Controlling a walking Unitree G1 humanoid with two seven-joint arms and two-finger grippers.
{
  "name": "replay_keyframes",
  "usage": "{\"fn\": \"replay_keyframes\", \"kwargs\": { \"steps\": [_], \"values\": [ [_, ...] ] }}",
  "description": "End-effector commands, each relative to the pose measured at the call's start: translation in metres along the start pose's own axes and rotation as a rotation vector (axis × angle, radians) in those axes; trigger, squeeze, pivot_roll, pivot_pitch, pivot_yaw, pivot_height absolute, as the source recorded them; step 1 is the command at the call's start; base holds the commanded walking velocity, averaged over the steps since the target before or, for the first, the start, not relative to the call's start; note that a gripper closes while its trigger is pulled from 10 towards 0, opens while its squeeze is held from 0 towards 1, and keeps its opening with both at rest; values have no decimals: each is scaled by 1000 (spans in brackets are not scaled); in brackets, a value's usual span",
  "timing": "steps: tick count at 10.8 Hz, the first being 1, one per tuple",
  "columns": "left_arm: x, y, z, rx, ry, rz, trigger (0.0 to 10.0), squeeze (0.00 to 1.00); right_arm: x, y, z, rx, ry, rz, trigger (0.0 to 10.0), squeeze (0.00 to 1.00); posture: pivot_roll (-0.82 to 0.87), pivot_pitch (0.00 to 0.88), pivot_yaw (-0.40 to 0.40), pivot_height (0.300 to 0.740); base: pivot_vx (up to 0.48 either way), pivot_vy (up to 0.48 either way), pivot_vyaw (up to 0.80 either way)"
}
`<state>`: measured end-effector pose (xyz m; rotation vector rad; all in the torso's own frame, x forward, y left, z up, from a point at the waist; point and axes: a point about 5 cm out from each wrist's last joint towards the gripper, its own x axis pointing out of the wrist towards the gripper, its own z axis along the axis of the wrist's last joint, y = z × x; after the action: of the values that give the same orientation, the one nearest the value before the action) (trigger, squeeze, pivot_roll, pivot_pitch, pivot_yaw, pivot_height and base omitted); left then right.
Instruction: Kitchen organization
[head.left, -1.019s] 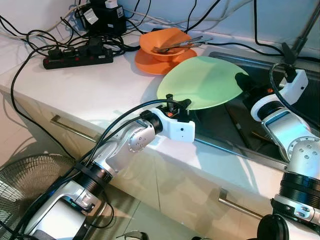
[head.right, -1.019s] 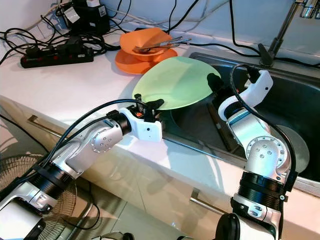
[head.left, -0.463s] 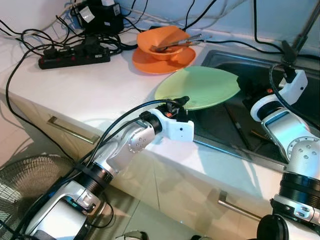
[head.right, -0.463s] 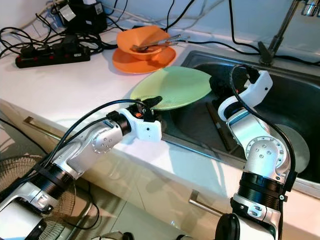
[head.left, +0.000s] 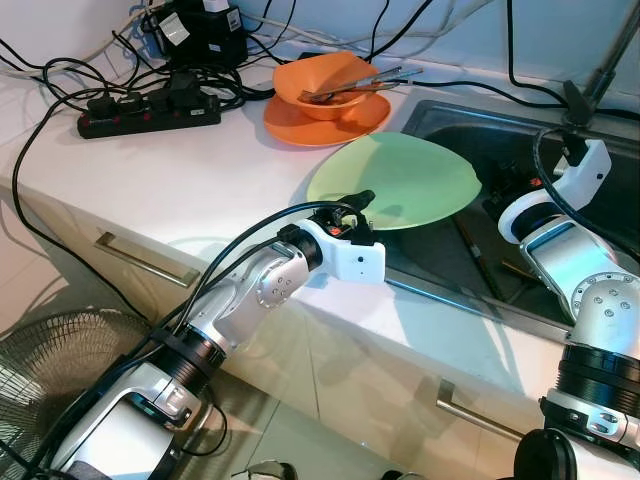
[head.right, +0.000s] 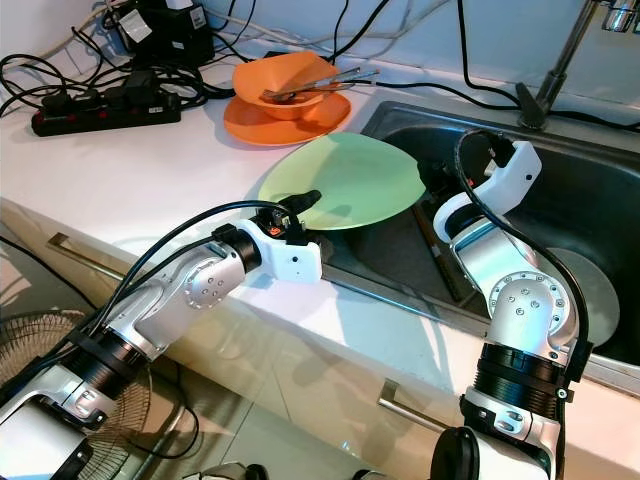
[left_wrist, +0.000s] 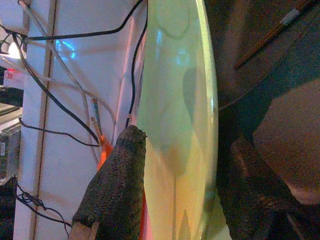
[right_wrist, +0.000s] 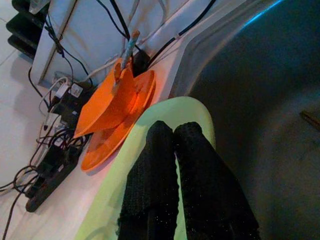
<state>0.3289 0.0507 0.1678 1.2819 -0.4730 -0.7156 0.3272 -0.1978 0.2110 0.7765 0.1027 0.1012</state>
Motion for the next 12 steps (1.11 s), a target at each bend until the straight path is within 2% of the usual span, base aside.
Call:
{"fn": "replay_keyframes", "kwargs": {
  "steps": [1,3,4,5,7,9,10,11,12],
  "values": [
    [-1,-9,-4,5,22,-34,10000,0,1,-2,-1,-7,4,-14,10000,0,56,80,52,740,0,0,0],
    [-1,-9,-5,5,24,-35,10000,0,0,-4,0,-6,0,-23,10000,0,57,80,51,740,0,0,0],
    [-1,-10,-4,4,23,-36,10000,0,0,-5,2,-8,-7,-30,10000,416,54,78,53,740,0,0,0],
    [-1,-10,-4,4,21,-36,10000,0,0,-7,4,-24,-12,-41,10000,1000,52,77,52,740,0,0,0],
    [0,-7,-3,14,16,-20,10000,0,-1,-8,5,-29,-14,-47,10000,1000,53,79,51,740,0,0,0],
    [1,6,2,35,-5,27,10000,0,0,-11,6,-23,-16,-59,10000,1000,58,78,50,740,0,0,0],
    [1,5,3,31,-6,22,10000,0,0,-12,5,-22,-15,-62,10000,1000,58,78,50,740,0,0,0],
    [1,2,2,25,-3,9,10000,0,0,-12,4,-22,-14,-64,10000,812,56,79,53,740,0,0,0],
    [0,-4,-2,10,18,-13,10000,0,0,-13,3,-25,-12,-68,10000,0,57,78,51,740,0,0,0]
  ]
}}
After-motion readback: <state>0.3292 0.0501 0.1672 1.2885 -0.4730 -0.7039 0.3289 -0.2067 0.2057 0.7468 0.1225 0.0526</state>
